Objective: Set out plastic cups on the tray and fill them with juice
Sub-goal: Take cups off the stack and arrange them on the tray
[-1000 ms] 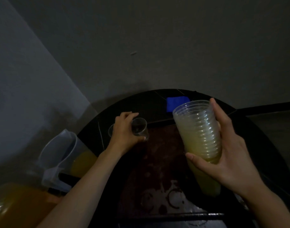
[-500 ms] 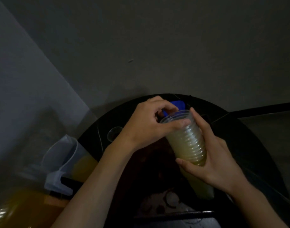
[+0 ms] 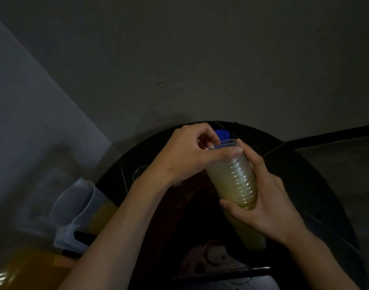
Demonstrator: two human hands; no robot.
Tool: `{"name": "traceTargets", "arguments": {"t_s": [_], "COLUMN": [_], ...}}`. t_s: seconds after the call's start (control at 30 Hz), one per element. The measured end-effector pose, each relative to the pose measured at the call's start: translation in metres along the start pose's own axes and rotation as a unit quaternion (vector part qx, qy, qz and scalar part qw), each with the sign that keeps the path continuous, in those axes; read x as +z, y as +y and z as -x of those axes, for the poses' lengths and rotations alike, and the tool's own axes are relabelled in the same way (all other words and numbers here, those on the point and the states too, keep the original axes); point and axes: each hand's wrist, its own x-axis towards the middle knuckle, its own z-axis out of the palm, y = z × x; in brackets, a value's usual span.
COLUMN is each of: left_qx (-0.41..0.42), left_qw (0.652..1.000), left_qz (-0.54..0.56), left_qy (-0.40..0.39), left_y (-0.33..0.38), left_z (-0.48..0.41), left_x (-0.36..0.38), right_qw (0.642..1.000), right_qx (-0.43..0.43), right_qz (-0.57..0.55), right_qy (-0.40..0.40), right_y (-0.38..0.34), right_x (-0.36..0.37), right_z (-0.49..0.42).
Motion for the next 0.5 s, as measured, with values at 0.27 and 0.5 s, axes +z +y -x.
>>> {"name": "traceTargets", "arguments": {"t_s": [0.27, 0.5], "left_qx": [-0.001, 0.037], "left_qw": [1.000, 0.998], "left_qz": [-0.004, 0.016], "left_qy": [-0.003, 0.039], "left_y": [0.006, 0.018], "left_z": [-0.005, -0.008], "left_x": [-0.001, -0.014], "right_qw": [1.000, 1.000], "right_qx": [-0.006, -0.002], "right_qz": [-0.003, 0.007], "right_qy": [0.010, 0.000], "right_y": [0.000, 0.002], "right_x": [-0.004, -0.004], "right_z": [0.000, 0.001]}}
